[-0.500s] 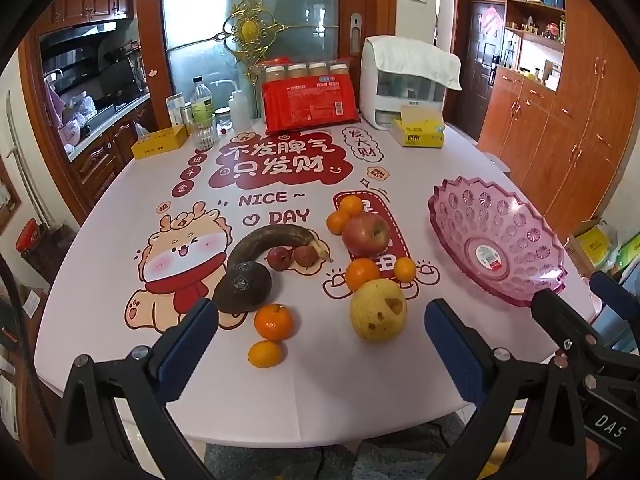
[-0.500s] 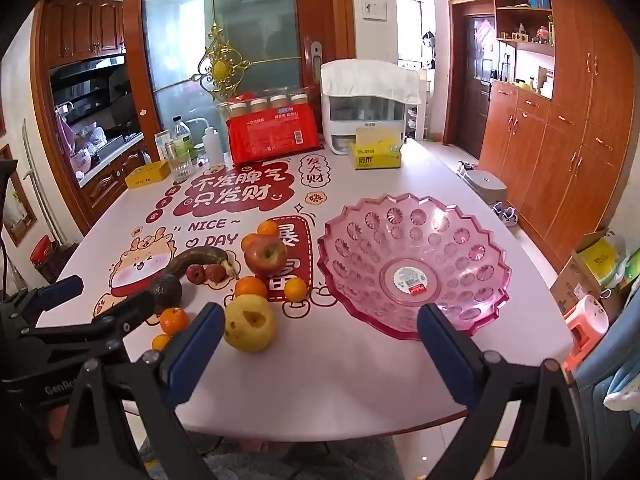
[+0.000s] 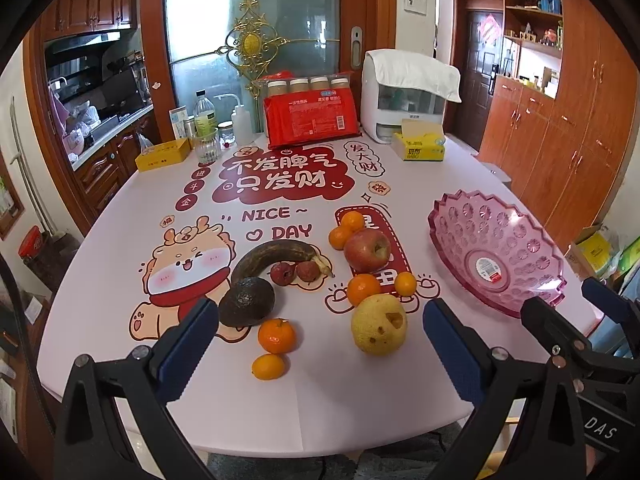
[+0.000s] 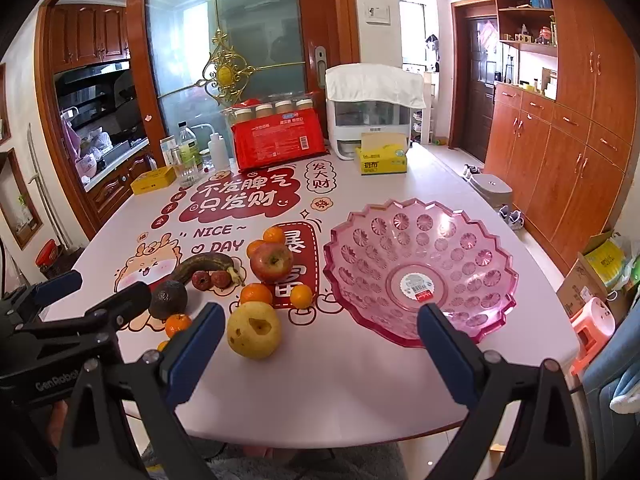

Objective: Organize fruits

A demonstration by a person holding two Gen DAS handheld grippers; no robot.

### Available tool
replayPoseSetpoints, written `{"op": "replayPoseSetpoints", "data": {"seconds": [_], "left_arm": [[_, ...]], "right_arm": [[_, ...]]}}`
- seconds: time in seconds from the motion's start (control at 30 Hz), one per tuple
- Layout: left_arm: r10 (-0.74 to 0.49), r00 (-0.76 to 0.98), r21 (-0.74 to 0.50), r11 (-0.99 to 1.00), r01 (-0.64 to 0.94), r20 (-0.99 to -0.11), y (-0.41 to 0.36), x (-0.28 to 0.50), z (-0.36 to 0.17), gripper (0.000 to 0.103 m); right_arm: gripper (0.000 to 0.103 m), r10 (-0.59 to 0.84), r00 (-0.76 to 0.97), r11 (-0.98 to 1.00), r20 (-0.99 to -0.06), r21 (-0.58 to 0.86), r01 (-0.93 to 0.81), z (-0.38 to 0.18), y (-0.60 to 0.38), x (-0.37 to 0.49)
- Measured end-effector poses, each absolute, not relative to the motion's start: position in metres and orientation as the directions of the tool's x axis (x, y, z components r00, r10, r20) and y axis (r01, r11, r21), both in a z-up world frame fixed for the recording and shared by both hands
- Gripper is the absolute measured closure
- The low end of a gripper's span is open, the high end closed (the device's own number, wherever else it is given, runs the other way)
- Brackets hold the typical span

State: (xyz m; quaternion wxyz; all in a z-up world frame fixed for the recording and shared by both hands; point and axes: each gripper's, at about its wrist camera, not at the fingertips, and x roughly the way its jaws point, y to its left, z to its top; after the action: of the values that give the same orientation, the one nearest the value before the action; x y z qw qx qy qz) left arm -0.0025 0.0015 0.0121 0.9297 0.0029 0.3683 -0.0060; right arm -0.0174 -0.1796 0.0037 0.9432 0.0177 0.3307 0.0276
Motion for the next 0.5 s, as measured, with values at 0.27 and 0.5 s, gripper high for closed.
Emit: {"op": "replayPoseSetpoints", "data": {"seconds": [0.27, 0.5], "left_arm": [[-0.031, 0.722, -0.017, 1.0, 0.026, -0.692, 0.0029, -0.0004, 0.0085, 0.002], [-0.023, 0.72, -0.012, 1.0, 0.021, -0.694, 0.0054, -0.0016, 0.0043, 0.001]], "right_arm": [[0.006, 0.072, 0.775, 0.997, -0.628, 0.063, -0.042, 0.0032, -0.1802, -0.0137], [0.006, 0.078, 0.775, 0.997, -0.627, 0.068, -0.045, 0.0023, -0.1792, -0.0126]]}}
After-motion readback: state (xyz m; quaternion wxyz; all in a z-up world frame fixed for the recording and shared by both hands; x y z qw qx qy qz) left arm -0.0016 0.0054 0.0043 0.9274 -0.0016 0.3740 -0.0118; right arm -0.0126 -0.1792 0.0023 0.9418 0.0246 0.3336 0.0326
